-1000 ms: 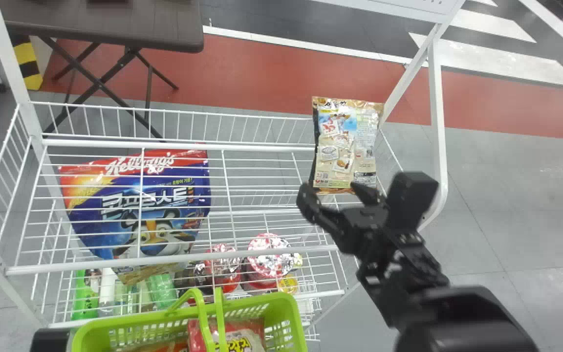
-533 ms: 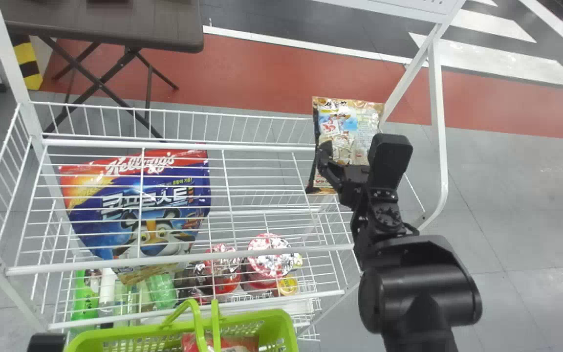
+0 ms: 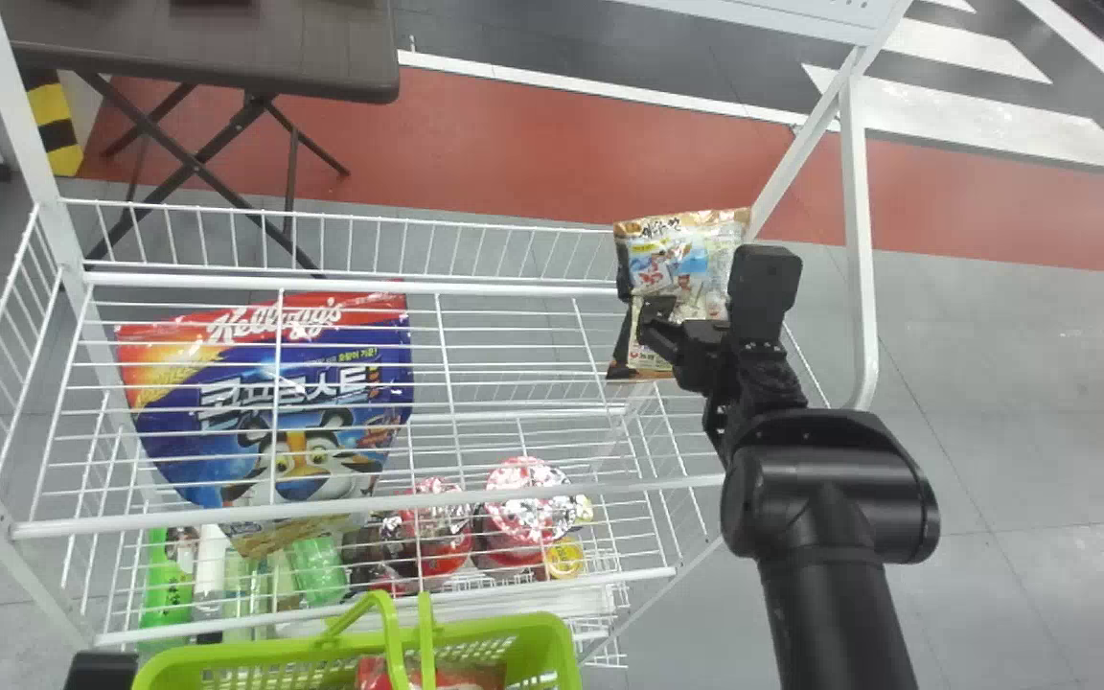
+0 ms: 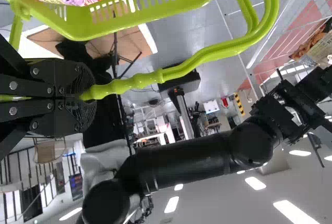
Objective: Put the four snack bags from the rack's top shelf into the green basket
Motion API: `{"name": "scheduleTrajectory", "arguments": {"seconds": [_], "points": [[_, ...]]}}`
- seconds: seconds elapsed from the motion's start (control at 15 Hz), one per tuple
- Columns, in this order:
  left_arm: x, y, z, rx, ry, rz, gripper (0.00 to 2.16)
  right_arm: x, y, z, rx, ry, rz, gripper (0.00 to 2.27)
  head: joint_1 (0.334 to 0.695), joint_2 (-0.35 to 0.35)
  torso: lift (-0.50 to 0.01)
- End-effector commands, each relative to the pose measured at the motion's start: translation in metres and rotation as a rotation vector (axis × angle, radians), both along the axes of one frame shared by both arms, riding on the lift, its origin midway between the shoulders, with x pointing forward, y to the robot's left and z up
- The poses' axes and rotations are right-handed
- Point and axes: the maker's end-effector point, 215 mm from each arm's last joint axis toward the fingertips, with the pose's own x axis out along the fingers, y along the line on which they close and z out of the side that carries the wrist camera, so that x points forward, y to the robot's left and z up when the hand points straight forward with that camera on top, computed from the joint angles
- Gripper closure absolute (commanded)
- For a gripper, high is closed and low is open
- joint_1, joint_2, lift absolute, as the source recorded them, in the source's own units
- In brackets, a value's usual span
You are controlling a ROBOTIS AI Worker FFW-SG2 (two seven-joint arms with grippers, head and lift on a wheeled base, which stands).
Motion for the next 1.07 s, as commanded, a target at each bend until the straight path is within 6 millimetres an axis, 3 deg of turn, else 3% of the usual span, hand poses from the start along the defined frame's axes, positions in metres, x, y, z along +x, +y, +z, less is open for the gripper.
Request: {"name": "scheduleTrajectory", "arguments": {"seconds": [0.0, 0.27, 0.47, 0.53, 0.67, 0.8, 1.0], "points": [[-0.001, 0.000, -0.002, 0.005, 0.007, 0.001, 2.08, -0.007, 0.006, -0.007, 0.028, 0.008, 0.017, 2.24, 0.695, -0.350, 0.000], [0.000, 0.000, -0.001, 0.004, 0.007, 0.001, 2.08, -0.017, 0.024, 0.045, 0.057, -0.142, 0.059, 2.24, 0.695, -0.350, 0.000], [0.001, 0.002, -0.001, 0.007, 0.006, 0.006, 2.08, -0.042, 0.043, 0.083, 0.069, -0.189, 0.102, 2.24, 0.695, -0.350, 0.000], [0.003, 0.004, -0.002, 0.010, 0.002, 0.009, 2.08, -0.055, 0.051, 0.088, 0.088, -0.168, 0.117, 2.24, 0.695, -0.350, 0.000], [0.005, 0.006, -0.002, 0.015, 0.000, 0.015, 2.08, -0.090, 0.073, 0.110, 0.149, -0.159, 0.171, 2.24, 0.695, -0.350, 0.000], [0.007, 0.007, -0.003, 0.020, -0.003, 0.018, 2.08, -0.134, 0.094, 0.110, 0.240, -0.074, 0.221, 2.24, 0.695, -0.350, 0.000], [0.011, 0.008, -0.002, 0.014, -0.004, 0.029, 2.08, -0.219, 0.134, 0.073, 0.412, 0.231, 0.319, 2.24, 0.695, -0.350, 0.000]]}}
